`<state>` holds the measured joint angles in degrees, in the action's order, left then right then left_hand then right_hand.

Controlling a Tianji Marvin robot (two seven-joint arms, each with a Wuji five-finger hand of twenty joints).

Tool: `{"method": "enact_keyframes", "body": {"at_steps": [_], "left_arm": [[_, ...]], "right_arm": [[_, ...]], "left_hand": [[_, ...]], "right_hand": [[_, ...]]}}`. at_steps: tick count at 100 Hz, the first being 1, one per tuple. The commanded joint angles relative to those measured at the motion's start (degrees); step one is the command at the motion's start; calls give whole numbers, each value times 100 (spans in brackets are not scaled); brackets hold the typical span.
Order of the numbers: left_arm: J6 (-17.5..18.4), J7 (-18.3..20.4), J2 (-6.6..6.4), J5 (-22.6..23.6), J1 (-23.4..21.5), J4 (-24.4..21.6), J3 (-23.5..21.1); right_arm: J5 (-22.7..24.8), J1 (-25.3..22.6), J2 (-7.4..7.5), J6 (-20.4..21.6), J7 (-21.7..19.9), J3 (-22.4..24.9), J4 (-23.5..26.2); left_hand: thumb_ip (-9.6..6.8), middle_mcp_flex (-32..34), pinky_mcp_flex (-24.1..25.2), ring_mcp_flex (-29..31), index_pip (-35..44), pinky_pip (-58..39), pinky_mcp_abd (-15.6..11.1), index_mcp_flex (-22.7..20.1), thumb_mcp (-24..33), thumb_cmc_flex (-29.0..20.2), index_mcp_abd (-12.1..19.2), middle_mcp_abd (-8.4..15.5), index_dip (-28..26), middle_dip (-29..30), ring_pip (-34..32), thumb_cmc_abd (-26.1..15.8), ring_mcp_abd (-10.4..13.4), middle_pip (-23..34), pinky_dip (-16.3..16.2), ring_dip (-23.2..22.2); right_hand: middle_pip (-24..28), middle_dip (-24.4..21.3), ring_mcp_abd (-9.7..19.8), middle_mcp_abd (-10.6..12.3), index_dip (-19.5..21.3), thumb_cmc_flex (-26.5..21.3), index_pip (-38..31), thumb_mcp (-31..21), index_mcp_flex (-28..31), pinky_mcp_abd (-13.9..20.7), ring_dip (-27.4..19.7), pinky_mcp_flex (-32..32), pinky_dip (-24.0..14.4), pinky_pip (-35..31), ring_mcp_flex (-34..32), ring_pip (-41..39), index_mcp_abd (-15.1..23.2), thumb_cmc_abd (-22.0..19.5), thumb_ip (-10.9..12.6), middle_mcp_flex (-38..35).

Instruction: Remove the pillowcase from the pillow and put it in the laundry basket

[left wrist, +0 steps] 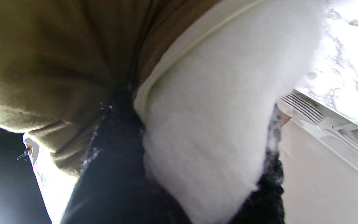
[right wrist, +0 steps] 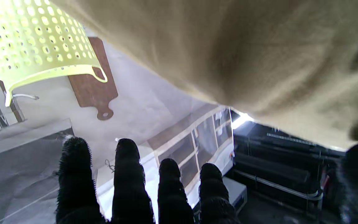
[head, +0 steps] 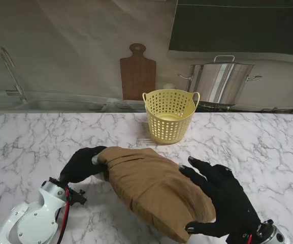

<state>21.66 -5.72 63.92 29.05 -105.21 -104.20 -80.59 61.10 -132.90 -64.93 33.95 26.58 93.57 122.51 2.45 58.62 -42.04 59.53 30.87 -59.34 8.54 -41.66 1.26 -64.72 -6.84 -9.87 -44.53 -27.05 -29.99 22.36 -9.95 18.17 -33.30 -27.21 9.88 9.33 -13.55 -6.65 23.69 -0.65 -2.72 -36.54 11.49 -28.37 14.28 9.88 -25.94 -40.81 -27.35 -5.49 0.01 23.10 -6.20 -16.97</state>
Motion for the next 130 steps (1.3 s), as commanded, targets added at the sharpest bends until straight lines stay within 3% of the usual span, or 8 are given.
{"method": "enact_keyframes", "body": {"at_steps": [1,17,23,33,40,68,99,130], "left_arm": [[-40,53,32,-17,-1,-66,29],[-65,33,39,-50,-11,-76,60],[-57,28,42,-61,-19,-73,59],[-62,22,44,-64,-21,-64,38],[-73,35,41,-60,-25,-66,17],[-448,9,40,101,10,-118,71],[-858,87,31,143,16,-233,157],[-823,80,33,125,10,-284,193]], "right_arm": [[-164,63,80,-91,-406,-102,88],[-539,576,146,-374,-1046,-596,-59],[-665,792,140,-510,-1020,-796,-180],[-784,929,117,-796,-963,-898,-256],[-857,965,68,-800,-692,-869,-334],[-1179,506,-123,-175,-91,-409,-281],[-414,225,-95,490,396,-202,-220],[450,738,293,-840,-779,-845,-174]], "left_hand": [[-289,524,-88,449,579,-1793,-328,-365,1300,-679,-32,-161,-297,-152,-722,-445,180,575,-47,-215],[-271,528,-92,463,565,-1799,-301,-370,1304,-701,-59,-193,-292,-136,-733,-436,161,576,-30,-200],[-264,528,-98,464,565,-1800,-296,-374,1304,-705,-51,-194,-295,-130,-732,-442,166,577,-22,-191],[-258,527,-94,463,561,-1801,-283,-377,1305,-713,-59,-204,-297,-123,-733,-443,155,579,-11,-180],[-255,529,-92,459,554,-1802,-273,-375,1304,-721,-70,-212,-295,-117,-733,-437,143,579,-3,-173],[-256,576,-134,502,559,-1872,-218,-423,1330,-741,-129,-282,-297,-108,-788,-381,81,600,8,-162],[-233,612,-144,523,557,-1945,-151,-453,1405,-759,-188,-335,-293,-88,-853,-332,24,609,51,-134],[-212,602,-140,511,540,-1979,-123,-441,1439,-770,-219,-365,-295,-70,-882,-334,9,618,99,-99]], "right_hand": [[-97,-75,-137,5,242,-174,-14,-149,-262,-271,-126,187,83,-204,-146,-37,79,314,-92,173],[639,366,240,219,960,-3476,-936,1036,164,1,613,1617,-474,-1721,-1921,-932,652,386,412,-722],[1070,614,491,387,1120,-4200,-1349,549,414,239,978,2079,-587,-2246,-2573,-1367,973,282,516,-1180],[1576,910,772,532,1272,-3946,-2081,-863,1431,645,1303,2391,-558,-2689,-3309,-1806,1136,-93,342,-2310],[1424,946,748,429,1107,-3083,-2161,-250,1738,600,1089,1646,-343,-2239,-2643,-1238,912,-421,267,-2274],[963,809,538,152,505,-2308,-1642,1711,1398,473,580,612,-129,-1426,-1343,-547,318,-1343,316,-1587],[68,-71,66,42,-5,255,-127,-136,17,-56,-214,-191,385,32,88,155,115,96,-187,42],[-392,-345,-206,-135,54,-154,367,-448,-325,-331,-686,-717,1106,695,851,506,129,727,-184,498]]}}
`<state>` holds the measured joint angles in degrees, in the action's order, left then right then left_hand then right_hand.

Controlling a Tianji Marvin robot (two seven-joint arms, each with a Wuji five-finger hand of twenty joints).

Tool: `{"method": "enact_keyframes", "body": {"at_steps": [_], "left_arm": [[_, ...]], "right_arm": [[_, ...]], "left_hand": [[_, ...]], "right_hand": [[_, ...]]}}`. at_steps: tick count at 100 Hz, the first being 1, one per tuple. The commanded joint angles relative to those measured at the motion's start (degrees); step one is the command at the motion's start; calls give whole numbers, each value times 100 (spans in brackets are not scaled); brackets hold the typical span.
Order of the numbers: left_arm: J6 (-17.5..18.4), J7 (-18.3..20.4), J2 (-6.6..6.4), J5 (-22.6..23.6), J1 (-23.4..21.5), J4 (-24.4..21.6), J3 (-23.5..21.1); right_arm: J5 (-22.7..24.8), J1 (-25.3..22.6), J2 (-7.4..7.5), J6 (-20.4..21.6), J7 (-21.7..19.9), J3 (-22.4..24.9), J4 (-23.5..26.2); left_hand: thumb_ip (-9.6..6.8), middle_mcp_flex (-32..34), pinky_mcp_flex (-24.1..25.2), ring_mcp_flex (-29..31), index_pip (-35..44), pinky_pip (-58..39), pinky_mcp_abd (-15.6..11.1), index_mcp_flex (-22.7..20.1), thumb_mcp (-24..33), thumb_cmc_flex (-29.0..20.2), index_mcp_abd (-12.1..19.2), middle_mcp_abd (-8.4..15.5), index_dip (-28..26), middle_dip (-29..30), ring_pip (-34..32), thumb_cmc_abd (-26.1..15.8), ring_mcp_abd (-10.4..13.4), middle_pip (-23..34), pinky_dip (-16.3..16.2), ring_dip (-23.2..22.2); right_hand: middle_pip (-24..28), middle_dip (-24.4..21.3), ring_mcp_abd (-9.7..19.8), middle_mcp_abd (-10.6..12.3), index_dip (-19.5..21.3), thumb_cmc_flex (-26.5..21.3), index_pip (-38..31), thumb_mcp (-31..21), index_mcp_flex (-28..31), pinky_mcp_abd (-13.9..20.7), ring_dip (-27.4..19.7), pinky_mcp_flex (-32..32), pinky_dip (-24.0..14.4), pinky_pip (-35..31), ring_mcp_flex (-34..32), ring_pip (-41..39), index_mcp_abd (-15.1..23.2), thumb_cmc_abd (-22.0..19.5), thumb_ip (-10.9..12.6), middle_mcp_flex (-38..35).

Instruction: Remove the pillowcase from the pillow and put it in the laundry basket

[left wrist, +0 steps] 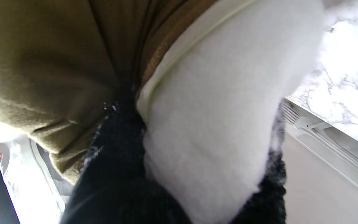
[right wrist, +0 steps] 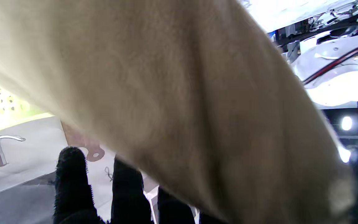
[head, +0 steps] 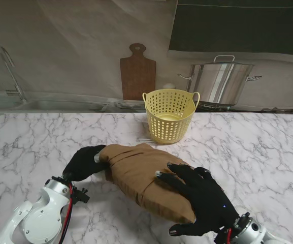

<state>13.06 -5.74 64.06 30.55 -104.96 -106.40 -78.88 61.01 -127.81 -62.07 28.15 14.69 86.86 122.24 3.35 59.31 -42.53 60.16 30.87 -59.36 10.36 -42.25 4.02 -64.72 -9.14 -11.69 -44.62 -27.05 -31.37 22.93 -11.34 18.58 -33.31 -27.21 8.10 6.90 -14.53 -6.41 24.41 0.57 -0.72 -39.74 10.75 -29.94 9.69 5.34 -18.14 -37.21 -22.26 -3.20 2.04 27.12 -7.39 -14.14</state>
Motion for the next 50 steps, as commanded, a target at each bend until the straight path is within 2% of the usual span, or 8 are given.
{"method": "enact_keyframes", "body": {"at_steps": [1,7,13,15,25,38,44,50], "left_arm": [[46,80,19,-28,-19,-68,22],[109,81,18,-47,-53,-99,17],[191,73,19,-75,-89,-119,16],[215,84,17,-89,-104,-128,12],[327,103,11,-107,-160,-149,-3],[502,118,10,-168,-256,-205,-62],[595,141,5,-196,-310,-240,-115],[701,143,5,-205,-368,-273,-177]], "right_arm": [[502,271,17,-324,403,-215,-167],[655,492,56,-707,356,-465,-276],[599,713,63,-869,279,-663,-405],[547,776,59,-915,250,-729,-445],[212,1083,18,-1022,323,-1000,-684],[-315,1318,-89,-1060,610,-1201,-900],[-564,1370,-134,-967,660,-1205,-947],[-912,1374,-187,-867,633,-1197,-939]], "left_hand": [[-300,533,-87,446,538,-1977,-305,-379,1162,-771,7,-184,-285,-70,-744,-389,150,578,102,-97],[-297,531,-78,446,540,-1976,-299,-380,1163,-772,11,-181,-289,-68,-748,-393,146,579,112,-91],[-293,531,-83,442,536,-1979,-315,-377,1159,-772,18,-181,-290,-63,-749,-394,155,581,126,-80],[-294,530,-84,442,537,-1981,-319,-380,1161,-777,18,-178,-291,-62,-750,-394,151,581,130,-78],[-288,521,-73,434,531,-1978,-310,-374,1152,-771,22,-175,-289,-55,-744,-403,159,575,144,-66],[-282,509,-55,423,520,-1964,-314,-359,1137,-773,38,-160,-285,-47,-733,-418,170,567,165,-49],[-280,502,-45,415,514,-1953,-309,-355,1127,-779,39,-152,-282,-44,-724,-424,168,561,177,-40],[-273,488,-38,398,501,-1948,-308,-340,1113,-777,47,-141,-273,-40,-713,-442,172,552,184,-33]], "right_hand": [[-220,-106,-117,-166,-9,-333,163,-133,-249,-176,-241,-283,354,354,360,287,-85,361,-56,215],[-214,-101,-165,-178,301,-1105,37,128,-235,-198,-323,-196,669,192,229,185,-69,580,121,119],[-45,-14,-164,-112,596,-1996,-95,500,-263,-230,-161,154,608,-298,-220,-82,75,634,242,-42],[93,55,-143,-63,763,-2574,-278,804,-212,-241,-39,335,496,-531,-465,-209,187,492,334,-144],[745,370,171,237,999,-4054,-952,1324,152,-45,451,1321,-300,-1481,-1646,-741,722,-76,539,-770],[1778,936,875,722,1160,-4515,-2225,-864,1089,667,1423,2688,-1084,-2703,-3609,-1877,1445,-348,366,-2303],[1987,1494,1206,868,1191,-4945,-2883,-1372,1822,1037,1882,3261,-1188,-3274,-4503,-2611,1606,-138,-229,-3641],[2249,1871,1387,830,1225,-5258,-3531,-1914,2667,1318,2155,3684,-1226,-3698,-5071,-3151,1602,17,-363,-4399]]}}
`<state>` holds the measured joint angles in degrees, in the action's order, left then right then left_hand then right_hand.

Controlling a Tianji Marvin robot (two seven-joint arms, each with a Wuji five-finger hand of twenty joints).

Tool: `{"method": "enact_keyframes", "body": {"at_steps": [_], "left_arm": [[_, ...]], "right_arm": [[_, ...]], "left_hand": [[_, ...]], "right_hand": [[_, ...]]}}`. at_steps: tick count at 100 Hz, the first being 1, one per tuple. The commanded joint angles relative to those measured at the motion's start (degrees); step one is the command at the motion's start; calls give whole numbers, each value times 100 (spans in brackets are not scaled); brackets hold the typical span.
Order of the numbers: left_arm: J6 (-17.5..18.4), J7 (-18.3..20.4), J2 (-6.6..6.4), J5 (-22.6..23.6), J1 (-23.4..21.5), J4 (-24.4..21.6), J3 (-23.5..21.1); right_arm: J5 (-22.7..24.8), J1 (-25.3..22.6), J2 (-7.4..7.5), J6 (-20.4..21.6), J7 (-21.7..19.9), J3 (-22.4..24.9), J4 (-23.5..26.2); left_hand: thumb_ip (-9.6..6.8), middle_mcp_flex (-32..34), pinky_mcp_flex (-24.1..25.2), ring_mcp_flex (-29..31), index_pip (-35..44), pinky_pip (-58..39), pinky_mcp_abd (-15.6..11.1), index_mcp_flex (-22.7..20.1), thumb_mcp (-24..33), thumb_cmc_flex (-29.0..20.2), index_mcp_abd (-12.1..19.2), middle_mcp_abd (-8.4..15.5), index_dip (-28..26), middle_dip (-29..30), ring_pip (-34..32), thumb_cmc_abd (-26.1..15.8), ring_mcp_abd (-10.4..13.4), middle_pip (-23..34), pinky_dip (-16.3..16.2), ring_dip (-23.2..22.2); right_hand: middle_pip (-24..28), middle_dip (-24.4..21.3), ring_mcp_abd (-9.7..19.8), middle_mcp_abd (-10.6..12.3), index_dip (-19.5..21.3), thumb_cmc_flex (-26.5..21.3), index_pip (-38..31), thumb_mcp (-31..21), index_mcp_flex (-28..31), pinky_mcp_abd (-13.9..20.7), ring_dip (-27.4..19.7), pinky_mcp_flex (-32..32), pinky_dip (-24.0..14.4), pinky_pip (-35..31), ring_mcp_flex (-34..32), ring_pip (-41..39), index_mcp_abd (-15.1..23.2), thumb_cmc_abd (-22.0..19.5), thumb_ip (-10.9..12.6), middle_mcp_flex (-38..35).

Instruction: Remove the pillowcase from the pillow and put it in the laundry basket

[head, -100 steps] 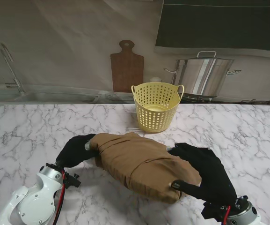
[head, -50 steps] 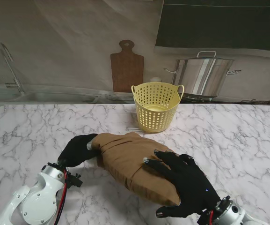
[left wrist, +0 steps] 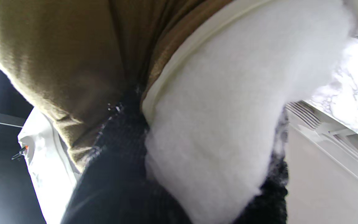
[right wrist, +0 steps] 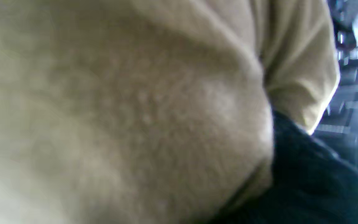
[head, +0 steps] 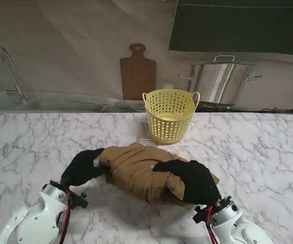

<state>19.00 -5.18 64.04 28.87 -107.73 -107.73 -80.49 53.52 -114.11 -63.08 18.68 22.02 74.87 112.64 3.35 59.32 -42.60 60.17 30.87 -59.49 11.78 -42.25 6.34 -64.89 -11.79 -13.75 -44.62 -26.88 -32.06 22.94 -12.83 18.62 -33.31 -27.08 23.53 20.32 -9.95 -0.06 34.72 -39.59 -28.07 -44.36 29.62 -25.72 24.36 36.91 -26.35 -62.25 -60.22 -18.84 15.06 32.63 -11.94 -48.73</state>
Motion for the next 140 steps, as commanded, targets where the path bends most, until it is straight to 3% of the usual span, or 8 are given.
{"method": "enact_keyframes", "body": {"at_steps": [1,11,34,56,77,89,117,140], "left_arm": [[123,87,7,-41,-102,-149,-28],[266,110,4,-61,-231,-241,-181],[608,75,27,-83,-514,-460,-701],[842,55,44,-16,-632,-458,-1192],[930,31,55,47,-655,-348,-1421],[900,-57,66,150,-615,-223,-1485],[846,-138,85,209,-553,-33,-1673],[838,-131,82,224,-519,22,-1697]], "right_arm": [[-225,3,-94,110,-111,12,23],[-959,-54,-156,329,-448,131,135],[-2571,40,-136,568,-1559,399,323],[-3935,218,-56,505,-2379,510,378],[-4270,302,-14,465,-2653,527,401],[-4443,370,1,390,-2774,520,388],[-4722,487,29,267,-2998,522,375],[-4747,492,33,262,-3027,532,380]], "left_hand": [[-271,486,-28,396,499,-1933,-450,-338,877,-759,316,64,-271,-56,-643,-444,321,548,185,-45],[-255,460,-2,364,446,-1913,-445,-302,835,-792,273,62,-228,-44,-612,-484,320,525,200,-28],[-128,239,130,237,-382,-1751,-439,-128,540,-908,-145,101,694,208,-362,-862,345,447,265,58],[-161,-111,471,-82,-761,-1490,-353,168,823,-908,729,245,953,71,-63,-1019,259,176,265,86],[-241,-1075,1148,-717,-1754,-775,-122,423,1259,-908,773,204,1621,492,604,-1302,75,-722,140,90],[-292,-1336,1324,-874,-1822,-537,-81,539,1101,-906,754,260,1804,919,753,-1389,54,-785,123,103],[-220,-1436,1409,-954,-1906,-485,-60,687,725,-908,820,342,1820,914,818,-1421,46,-811,76,98],[-263,-1581,1503,-1050,-2000,-403,-33,745,977,-908,891,404,2016,1062,916,-1435,38,-896,52,119]], "right_hand": [[793,600,971,185,197,-1269,-882,-1518,900,943,725,594,-409,-1252,-1355,-1670,284,-510,83,-1032],[1450,1323,1188,47,263,-1416,-1561,-1948,1807,1100,1134,927,-411,-1623,-1536,-2621,90,-287,29,-1250],[1713,1733,1361,-100,403,-1483,-1791,-2192,2167,1118,1289,1217,-395,-1836,-1573,-3471,-126,-118,-20,-1275],[1775,1871,1410,-211,475,-1550,-1836,-2256,2325,1066,1391,1358,-410,-1945,-1567,-3913,-222,-21,-84,-1298],[1754,1894,1403,-253,517,-1564,-1876,-2270,2422,1036,1407,1412,-407,-1967,-1566,-4020,-251,8,-101,-1326],[1752,1917,1402,-270,536,-1572,-1887,-2280,2459,1021,1422,1439,-407,-1984,-1566,-4085,-265,22,-109,-1332],[1753,1983,1380,-302,563,-1604,-1895,-2278,2567,984,1423,1452,-404,-2002,-1557,-4158,-303,46,-135,-1343],[1723,1999,1375,-320,569,-1611,-1875,-2252,2594,974,1414,1457,-399,-2006,-1552,-4170,-316,37,-144,-1338]]}}
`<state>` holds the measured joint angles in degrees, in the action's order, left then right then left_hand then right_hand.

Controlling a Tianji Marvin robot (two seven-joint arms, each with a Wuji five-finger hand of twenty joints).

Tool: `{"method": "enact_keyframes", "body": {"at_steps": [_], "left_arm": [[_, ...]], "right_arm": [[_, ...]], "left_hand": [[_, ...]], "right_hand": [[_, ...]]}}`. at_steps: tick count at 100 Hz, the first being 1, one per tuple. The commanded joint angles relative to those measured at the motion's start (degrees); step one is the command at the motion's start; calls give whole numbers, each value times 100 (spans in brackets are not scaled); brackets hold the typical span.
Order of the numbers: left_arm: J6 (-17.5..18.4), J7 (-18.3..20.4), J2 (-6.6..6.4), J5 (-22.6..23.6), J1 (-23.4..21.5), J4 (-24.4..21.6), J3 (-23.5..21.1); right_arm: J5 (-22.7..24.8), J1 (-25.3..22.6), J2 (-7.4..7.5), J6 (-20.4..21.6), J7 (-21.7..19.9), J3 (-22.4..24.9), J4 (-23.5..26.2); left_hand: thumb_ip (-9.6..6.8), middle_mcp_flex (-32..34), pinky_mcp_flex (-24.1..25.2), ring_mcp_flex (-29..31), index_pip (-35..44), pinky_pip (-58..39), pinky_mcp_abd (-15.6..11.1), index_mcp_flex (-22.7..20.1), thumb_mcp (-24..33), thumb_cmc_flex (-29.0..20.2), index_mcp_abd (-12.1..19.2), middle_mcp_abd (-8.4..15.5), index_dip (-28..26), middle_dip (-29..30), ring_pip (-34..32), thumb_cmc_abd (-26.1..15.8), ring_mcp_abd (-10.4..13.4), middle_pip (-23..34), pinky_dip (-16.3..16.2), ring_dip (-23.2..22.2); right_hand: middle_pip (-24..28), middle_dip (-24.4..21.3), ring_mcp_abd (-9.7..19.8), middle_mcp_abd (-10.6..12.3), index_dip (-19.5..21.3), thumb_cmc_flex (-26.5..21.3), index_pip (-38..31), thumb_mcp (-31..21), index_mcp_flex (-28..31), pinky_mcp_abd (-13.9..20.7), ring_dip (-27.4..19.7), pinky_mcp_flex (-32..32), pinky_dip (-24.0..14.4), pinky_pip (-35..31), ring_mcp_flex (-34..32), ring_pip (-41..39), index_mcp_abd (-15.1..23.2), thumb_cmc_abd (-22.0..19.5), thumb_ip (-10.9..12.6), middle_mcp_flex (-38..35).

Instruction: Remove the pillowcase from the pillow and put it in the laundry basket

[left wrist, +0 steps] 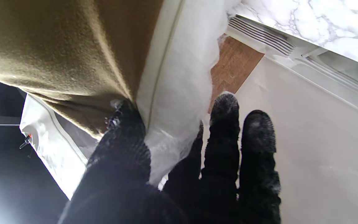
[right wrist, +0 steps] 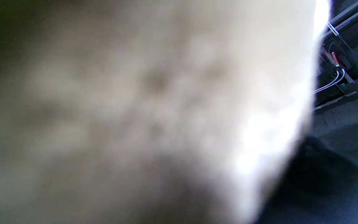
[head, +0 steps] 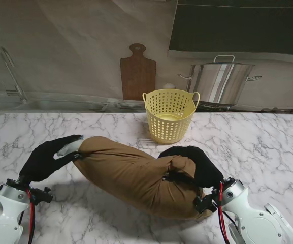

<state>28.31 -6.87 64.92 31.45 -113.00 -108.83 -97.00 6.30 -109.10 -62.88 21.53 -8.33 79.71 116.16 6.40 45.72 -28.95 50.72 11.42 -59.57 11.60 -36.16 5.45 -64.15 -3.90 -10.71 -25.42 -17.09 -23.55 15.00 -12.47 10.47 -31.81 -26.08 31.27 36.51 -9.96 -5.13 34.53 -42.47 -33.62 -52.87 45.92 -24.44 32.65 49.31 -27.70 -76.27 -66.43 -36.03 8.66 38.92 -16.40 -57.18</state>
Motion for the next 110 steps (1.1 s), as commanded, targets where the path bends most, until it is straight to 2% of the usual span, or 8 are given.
{"method": "enact_keyframes", "body": {"at_steps": [1,26,35,38,42,49,68,110], "left_arm": [[-92,39,-7,-36,8,132,-45],[-48,129,-33,32,10,167,-119],[42,171,-35,-35,2,197,-157],[90,213,-41,-81,0,212,-175],[153,203,-36,-120,14,250,-176],[244,206,-23,-322,37,306,-161],[319,231,-33,-306,69,381,-128],[134,442,-93,-396,339,401,332]], "right_arm": [[-24,-10,14,-25,10,48,28],[33,-16,9,-56,34,65,35],[61,-25,9,-70,39,79,45],[75,-27,9,-73,43,83,47],[84,-26,8,-75,45,86,46],[91,-25,5,-87,55,90,45],[98,-10,-1,-145,71,77,33],[58,80,-2,-223,48,1,-34]], "left_hand": [[-571,-220,141,-107,-55,-393,-14,135,1079,-982,95,102,101,88,67,-638,6,-80,-100,19],[-691,-539,439,-426,-176,-126,49,334,1707,-968,157,97,283,194,285,-584,-56,-191,-83,79],[-939,-777,764,-760,-240,206,167,484,1890,-631,104,30,383,239,475,-525,-159,-288,-77,119],[-849,-886,921,-913,-276,374,223,563,1666,-534,87,-4,404,256,578,-555,-189,-340,-81,156],[-618,-1064,1177,-1194,-346,687,321,705,-91,-760,9,-63,419,272,714,-858,-284,-421,-178,200],[-514,-1214,1499,-1505,-387,895,414,801,-699,-277,-44,-81,422,285,843,-922,-357,-491,-157,237],[-512,-1392,1737,-1772,-450,1179,469,910,-760,605,-130,-108,394,277,959,-739,-388,-610,-196,262],[-529,-1462,1706,-1750,-586,1241,412,1177,-751,710,-206,-115,453,269,947,-610,-348,-626,-251,240]], "right_hand": [[948,380,1375,187,589,-1327,-1319,-1401,964,846,584,216,-264,-603,-931,-2451,325,-594,303,-495],[921,386,1357,189,590,-1333,-1299,-1377,976,840,566,208,-258,-598,-928,-2429,324,-608,300,-492],[909,386,1358,187,588,-1334,-1289,-1368,983,838,558,208,-256,-598,-925,-2418,317,-611,301,-495],[905,385,1356,185,588,-1333,-1286,-1367,982,838,556,207,-255,-597,-925,-2415,317,-612,301,-492],[898,384,1348,188,587,-1334,-1281,-1364,981,835,553,203,-254,-594,-927,-2411,313,-612,302,-494],[891,383,1346,190,586,-1336,-1275,-1362,980,834,552,203,-252,-594,-928,-2409,315,-614,303,-492],[874,380,1331,185,584,-1338,-1262,-1349,982,822,544,195,-248,-586,-927,-2397,304,-612,301,-496],[847,371,1306,177,580,-1342,-1238,-1327,969,803,540,186,-240,-577,-924,-2383,285,-628,306,-494]]}}
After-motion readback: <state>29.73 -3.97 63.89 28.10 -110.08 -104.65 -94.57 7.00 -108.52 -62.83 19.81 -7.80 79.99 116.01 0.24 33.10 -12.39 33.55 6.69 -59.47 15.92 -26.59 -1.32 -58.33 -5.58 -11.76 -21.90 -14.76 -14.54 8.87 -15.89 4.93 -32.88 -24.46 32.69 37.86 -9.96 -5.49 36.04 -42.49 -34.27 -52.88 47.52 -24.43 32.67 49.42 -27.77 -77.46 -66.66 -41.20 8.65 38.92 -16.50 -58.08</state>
